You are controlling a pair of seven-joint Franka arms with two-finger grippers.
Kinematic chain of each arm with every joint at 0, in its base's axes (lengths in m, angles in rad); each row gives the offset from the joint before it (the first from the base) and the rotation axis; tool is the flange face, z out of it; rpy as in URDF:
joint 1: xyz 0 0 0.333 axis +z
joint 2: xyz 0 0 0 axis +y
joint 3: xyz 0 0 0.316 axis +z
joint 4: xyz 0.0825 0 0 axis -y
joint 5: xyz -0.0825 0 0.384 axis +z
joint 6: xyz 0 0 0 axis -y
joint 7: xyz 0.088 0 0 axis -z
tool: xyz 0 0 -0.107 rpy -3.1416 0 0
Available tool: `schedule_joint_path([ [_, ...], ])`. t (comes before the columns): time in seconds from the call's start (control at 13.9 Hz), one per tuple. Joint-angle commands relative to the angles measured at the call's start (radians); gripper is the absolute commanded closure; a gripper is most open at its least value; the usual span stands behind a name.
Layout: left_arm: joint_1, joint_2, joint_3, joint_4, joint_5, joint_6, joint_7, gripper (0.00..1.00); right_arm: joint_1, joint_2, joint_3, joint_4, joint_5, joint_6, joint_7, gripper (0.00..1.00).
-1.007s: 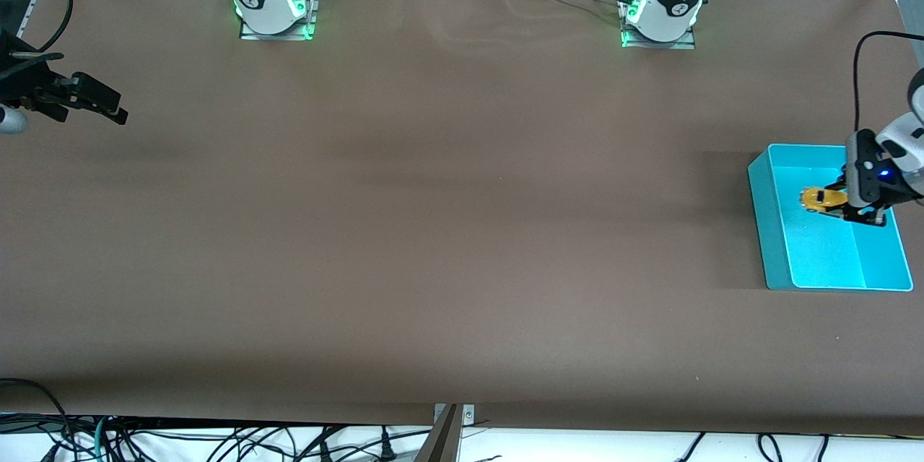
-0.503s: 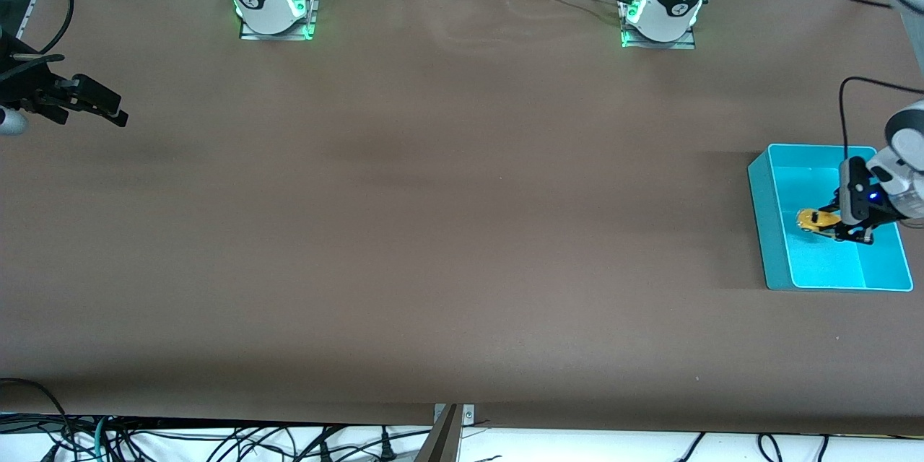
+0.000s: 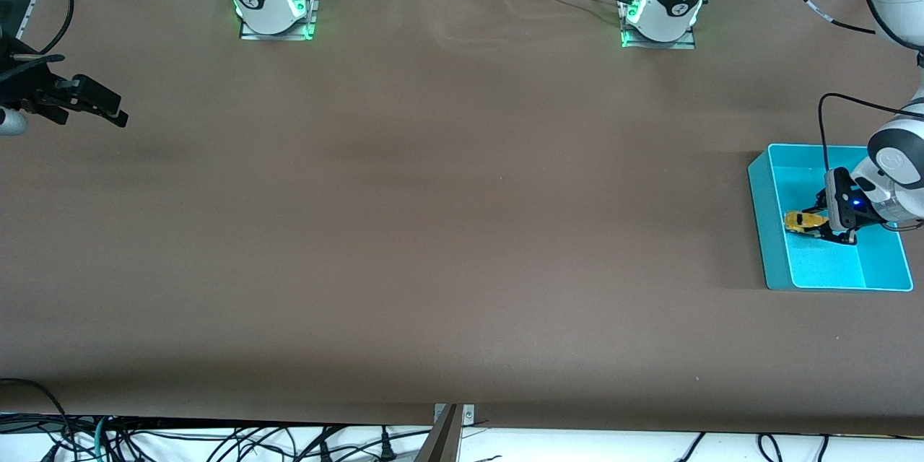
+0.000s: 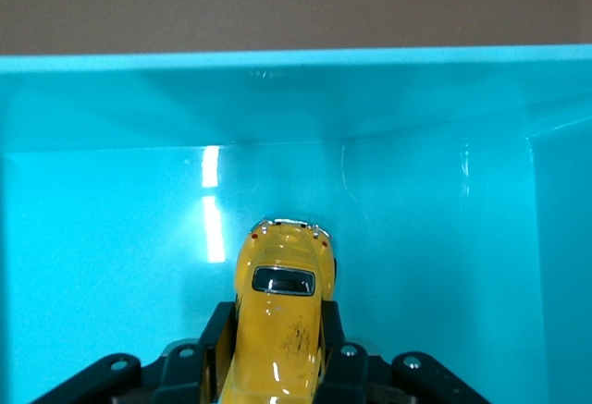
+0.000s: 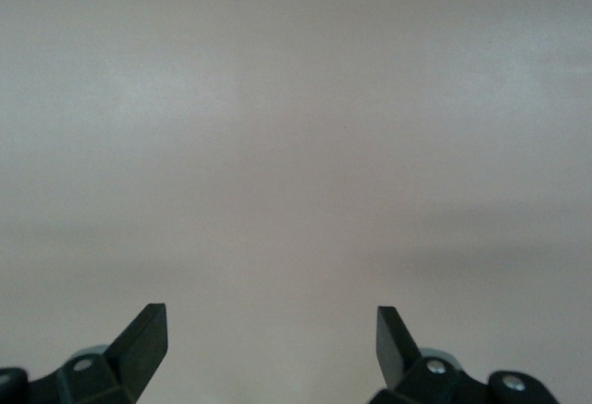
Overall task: Wind and store yellow beetle car
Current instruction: 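Open the left gripper to drop the car and lift out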
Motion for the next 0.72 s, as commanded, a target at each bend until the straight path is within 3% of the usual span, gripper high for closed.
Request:
schedule_joint_path([
  [0.0, 0.003, 0.026, 0.008, 0.02, -0.043, 0.014, 0.029, 0.56, -0.004, -0.017, -0.003, -0.011, 0.012, 0.005, -0.018, 0.0],
  [0.29, -0.012, -0.006, 0.003, 0.035, -0.049, -0.042, -0.052, 0.08, -0.004, -0.017, -0.005, -0.01, 0.012, 0.0, -0.018, 0.0],
  [0.36, -0.024, -0.026, -0.001, 0.039, -0.042, -0.083, -0.12, 0.0, -0.003, -0.017, -0.005, -0.011, 0.011, -0.001, -0.018, 0.0],
  [0.65, -0.08, -0.15, -0.032, 0.059, 0.072, -0.261, -0.558, 0.0, -0.003, -0.018, -0.002, -0.01, 0.006, -0.004, -0.018, 0.0],
])
